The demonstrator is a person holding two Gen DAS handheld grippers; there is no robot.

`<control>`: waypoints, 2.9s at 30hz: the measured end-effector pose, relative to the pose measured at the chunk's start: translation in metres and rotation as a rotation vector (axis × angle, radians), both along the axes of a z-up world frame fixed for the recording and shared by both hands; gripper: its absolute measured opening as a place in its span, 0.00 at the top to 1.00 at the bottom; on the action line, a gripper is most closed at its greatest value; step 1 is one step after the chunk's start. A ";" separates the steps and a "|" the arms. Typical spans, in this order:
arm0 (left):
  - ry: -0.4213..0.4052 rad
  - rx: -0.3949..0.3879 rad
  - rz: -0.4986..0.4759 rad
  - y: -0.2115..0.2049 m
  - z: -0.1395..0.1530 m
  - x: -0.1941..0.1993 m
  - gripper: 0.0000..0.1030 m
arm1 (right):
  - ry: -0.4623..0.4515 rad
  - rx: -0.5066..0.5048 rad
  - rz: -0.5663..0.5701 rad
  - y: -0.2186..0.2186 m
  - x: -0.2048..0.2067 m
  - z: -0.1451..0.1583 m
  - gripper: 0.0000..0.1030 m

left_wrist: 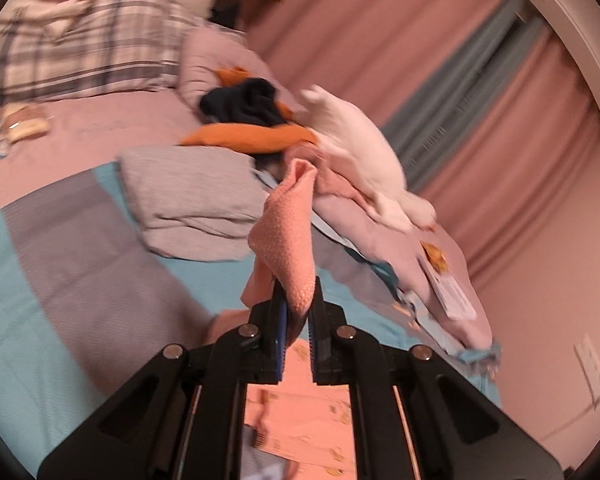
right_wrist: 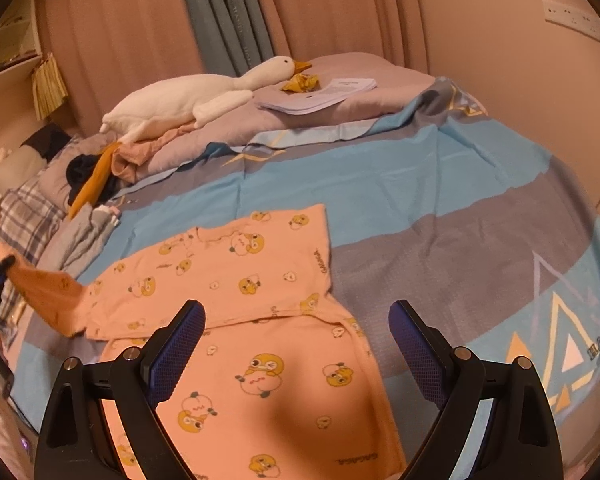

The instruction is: Fold small clothes

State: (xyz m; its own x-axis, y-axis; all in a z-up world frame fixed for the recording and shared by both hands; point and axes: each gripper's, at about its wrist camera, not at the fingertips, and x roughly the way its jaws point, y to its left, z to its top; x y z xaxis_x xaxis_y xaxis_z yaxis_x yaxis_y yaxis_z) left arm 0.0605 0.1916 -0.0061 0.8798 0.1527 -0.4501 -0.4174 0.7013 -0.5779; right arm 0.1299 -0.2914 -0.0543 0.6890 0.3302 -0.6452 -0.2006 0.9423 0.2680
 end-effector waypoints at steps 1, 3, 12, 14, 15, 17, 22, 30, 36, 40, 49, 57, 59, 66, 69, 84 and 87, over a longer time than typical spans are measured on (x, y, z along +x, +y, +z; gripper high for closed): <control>0.004 0.014 -0.031 -0.010 0.002 0.008 0.92 | 0.001 0.001 -0.001 -0.001 0.000 0.000 0.10; 0.020 0.034 -0.082 -0.025 0.002 0.019 0.92 | 0.003 0.002 -0.002 -0.001 0.001 -0.001 0.10; 0.200 0.182 -0.329 -0.109 -0.036 0.070 0.91 | 0.016 0.009 -0.009 -0.004 0.002 -0.006 0.10; 0.238 0.181 -0.376 -0.119 -0.052 0.078 0.91 | 0.021 0.009 -0.010 -0.005 0.002 -0.008 0.10; 0.254 0.176 -0.391 -0.123 -0.058 0.082 0.91 | 0.025 0.008 -0.011 -0.005 0.002 -0.008 0.10; 0.296 0.165 -0.429 -0.131 -0.074 0.090 0.91 | 0.033 0.009 -0.011 -0.006 0.002 -0.010 0.10; 0.373 0.147 -0.473 -0.143 -0.106 0.099 0.91 | 0.047 0.012 -0.003 -0.004 0.002 -0.014 0.10; 0.391 0.001 -0.561 -0.141 -0.123 0.100 0.59 | 0.059 0.005 -0.001 -0.003 0.004 -0.018 0.10; 0.348 -0.028 -0.577 -0.138 -0.116 0.089 0.48 | 0.064 0.005 0.005 -0.002 0.004 -0.019 0.10; 0.370 -0.053 -0.537 -0.126 -0.116 0.078 0.48 | 0.071 0.006 0.017 0.001 0.006 -0.019 0.10; 0.342 0.008 -0.327 -0.077 -0.079 0.027 0.50 | 0.091 0.039 0.152 0.038 0.023 -0.010 0.10; 0.385 -0.016 -0.194 -0.042 -0.087 -0.015 0.50 | 0.208 0.079 0.321 0.120 0.061 -0.020 0.38; 0.392 -0.027 -0.183 -0.038 -0.090 -0.022 0.50 | 0.235 0.073 0.354 0.143 0.070 -0.026 0.51; 0.414 -0.039 -0.155 -0.029 -0.098 -0.034 0.50 | 0.319 0.042 0.432 0.194 0.077 -0.055 0.66; 0.418 -0.043 -0.155 -0.028 -0.101 -0.034 0.50 | 0.346 0.001 0.428 0.192 0.069 -0.068 0.66; 0.437 -0.053 -0.177 -0.031 -0.109 -0.029 0.49 | 0.358 0.070 0.367 0.142 0.065 -0.057 0.50; 0.436 -0.056 -0.179 -0.032 -0.108 -0.030 0.49 | 0.378 0.094 0.345 0.145 0.077 -0.061 0.48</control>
State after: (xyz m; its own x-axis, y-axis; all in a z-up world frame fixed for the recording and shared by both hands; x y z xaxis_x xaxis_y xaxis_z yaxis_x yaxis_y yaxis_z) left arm 0.0309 0.1600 -0.1146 0.6174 -0.0192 -0.7864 -0.5044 0.7574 -0.4146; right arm 0.2065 -0.1460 -0.1155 0.2548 0.5651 -0.7847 -0.3680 0.8071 0.4617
